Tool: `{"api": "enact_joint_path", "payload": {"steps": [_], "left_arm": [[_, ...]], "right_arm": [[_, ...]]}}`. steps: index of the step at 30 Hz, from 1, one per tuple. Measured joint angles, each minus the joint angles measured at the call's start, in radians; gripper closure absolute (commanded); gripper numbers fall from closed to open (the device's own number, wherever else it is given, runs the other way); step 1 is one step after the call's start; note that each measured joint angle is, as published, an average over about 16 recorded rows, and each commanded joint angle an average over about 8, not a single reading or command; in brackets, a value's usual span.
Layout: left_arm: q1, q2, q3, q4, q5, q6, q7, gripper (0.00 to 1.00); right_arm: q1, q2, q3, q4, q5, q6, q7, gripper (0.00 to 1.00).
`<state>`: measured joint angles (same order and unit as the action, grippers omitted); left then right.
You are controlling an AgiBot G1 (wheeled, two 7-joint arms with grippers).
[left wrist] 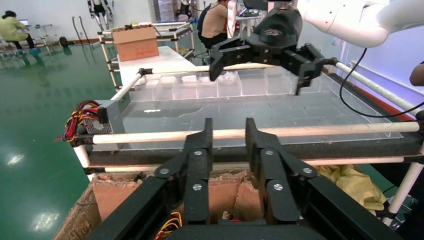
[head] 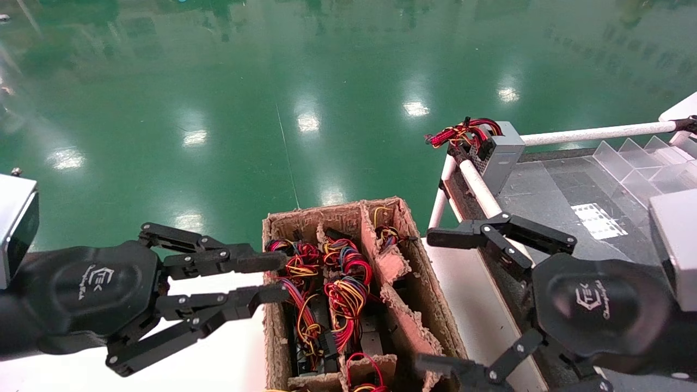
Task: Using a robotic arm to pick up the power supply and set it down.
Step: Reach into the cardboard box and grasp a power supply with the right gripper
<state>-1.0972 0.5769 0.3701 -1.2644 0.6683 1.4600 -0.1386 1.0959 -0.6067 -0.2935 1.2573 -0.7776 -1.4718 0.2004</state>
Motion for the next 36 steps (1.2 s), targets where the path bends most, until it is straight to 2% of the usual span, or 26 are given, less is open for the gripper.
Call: {"api": "enact_joint_path", "payload": {"steps": [5, 13, 18, 23, 24, 25, 31, 32, 33, 36], "left_arm": [[0.0, 0.0, 0.0, 0.0, 0.0, 0.0, 0.0, 0.0], [0.0, 0.0, 0.0, 0.0, 0.0, 0.0, 0.0, 0.0], [0.0, 0.0, 0.0, 0.0, 0.0, 0.0, 0.0, 0.0], [0.0, 0.0, 0.0, 0.0, 0.0, 0.0, 0.0, 0.0], [0.0, 0.0, 0.0, 0.0, 0.0, 0.0, 0.0, 0.0], [0.0, 0.0, 0.0, 0.0, 0.0, 0.0, 0.0, 0.0], [0.0, 0.0, 0.0, 0.0, 0.0, 0.0, 0.0, 0.0], [0.0, 0.0, 0.0, 0.0, 0.0, 0.0, 0.0, 0.0], [0.0, 0.0, 0.0, 0.0, 0.0, 0.0, 0.0, 0.0], [0.0, 0.0, 0.0, 0.0, 0.0, 0.0, 0.0, 0.0]], "right_arm": [[0.048, -0.008, -0.035, -0.031, -0.089, 0.022, 0.021, 0.0], [0.192, -0.068, -0.128, -0.13, -0.317, 0.05, 0.014, 0.0], [0.289, -0.131, -0.186, -0.229, -0.459, 0.055, -0.061, 0.0], [0.352, -0.196, -0.221, -0.341, -0.545, 0.063, -0.194, 0.0], [0.36, -0.208, -0.225, -0.363, -0.555, 0.065, -0.225, 0.03], [0.366, -0.22, -0.228, -0.385, -0.564, 0.068, -0.256, 0.11], [0.387, -0.289, -0.235, -0.507, -0.591, 0.095, -0.43, 0.86], [0.388, -0.3, -0.236, -0.526, -0.593, 0.1, -0.456, 0.96], [0.39, -0.311, -0.236, -0.544, -0.595, 0.106, -0.481, 1.0], [0.396, -0.342, -0.237, -0.599, -0.599, 0.12, -0.545, 1.0]]}}
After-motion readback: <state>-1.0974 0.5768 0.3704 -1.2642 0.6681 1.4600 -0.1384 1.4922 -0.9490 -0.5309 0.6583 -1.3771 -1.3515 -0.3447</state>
